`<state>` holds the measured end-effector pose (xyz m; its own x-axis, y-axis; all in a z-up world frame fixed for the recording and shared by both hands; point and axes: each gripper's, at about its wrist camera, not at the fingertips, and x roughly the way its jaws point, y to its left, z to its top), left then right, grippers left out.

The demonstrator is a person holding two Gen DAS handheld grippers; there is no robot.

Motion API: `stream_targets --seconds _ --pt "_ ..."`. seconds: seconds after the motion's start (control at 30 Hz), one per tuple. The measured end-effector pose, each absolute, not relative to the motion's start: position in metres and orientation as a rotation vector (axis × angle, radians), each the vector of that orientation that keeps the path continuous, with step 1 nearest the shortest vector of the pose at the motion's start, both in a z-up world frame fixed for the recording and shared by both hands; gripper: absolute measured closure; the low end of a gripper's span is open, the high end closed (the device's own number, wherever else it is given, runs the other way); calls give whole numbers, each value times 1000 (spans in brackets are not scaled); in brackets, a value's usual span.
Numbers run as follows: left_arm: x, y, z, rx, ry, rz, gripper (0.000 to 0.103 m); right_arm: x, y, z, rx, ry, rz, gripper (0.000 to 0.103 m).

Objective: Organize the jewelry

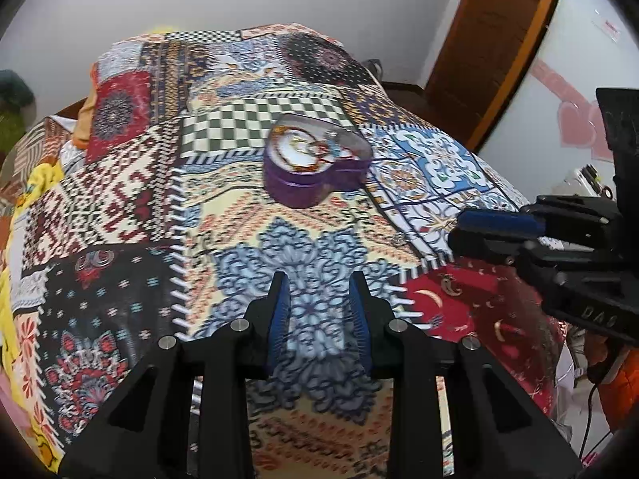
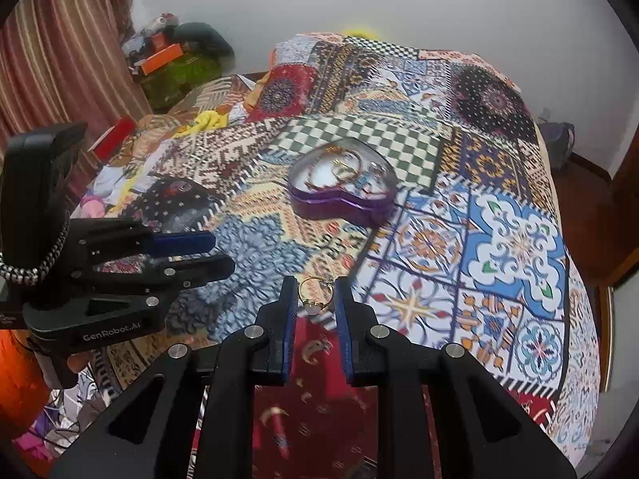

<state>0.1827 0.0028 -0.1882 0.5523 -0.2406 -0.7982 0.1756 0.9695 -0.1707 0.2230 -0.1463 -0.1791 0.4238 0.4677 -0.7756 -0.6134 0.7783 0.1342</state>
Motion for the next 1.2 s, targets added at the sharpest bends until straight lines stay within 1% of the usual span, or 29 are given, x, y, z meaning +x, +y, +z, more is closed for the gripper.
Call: stream_targets --seconds 0.3,0.5,0.9,0.97,1.03,1.07,1.2 --pt "211 -23 -193 -101 983 -313 73 226 -169 -208 -188 977 644 87" --pt "237 -36 -195 -153 1006 -365 73 224 -173 -209 -188 968 649 87" --pt "263 -65 -214 -138 1070 -417 73 225 -176 -212 -162 968 668 86" --pt "264 -65 -218 -150 1072 -417 77 224 -176 -213 -165 966 667 86" --pt "266 -64 -220 -156 1081 -414 90 224 -175 -214 -165 966 667 86" --pt "267 -63 -221 -167 1086 -418 93 224 -175 -214 -163 967 667 86" --pt "265 -62 -220 -180 1085 -433 94 226 -176 -215 -152 969 666 86"
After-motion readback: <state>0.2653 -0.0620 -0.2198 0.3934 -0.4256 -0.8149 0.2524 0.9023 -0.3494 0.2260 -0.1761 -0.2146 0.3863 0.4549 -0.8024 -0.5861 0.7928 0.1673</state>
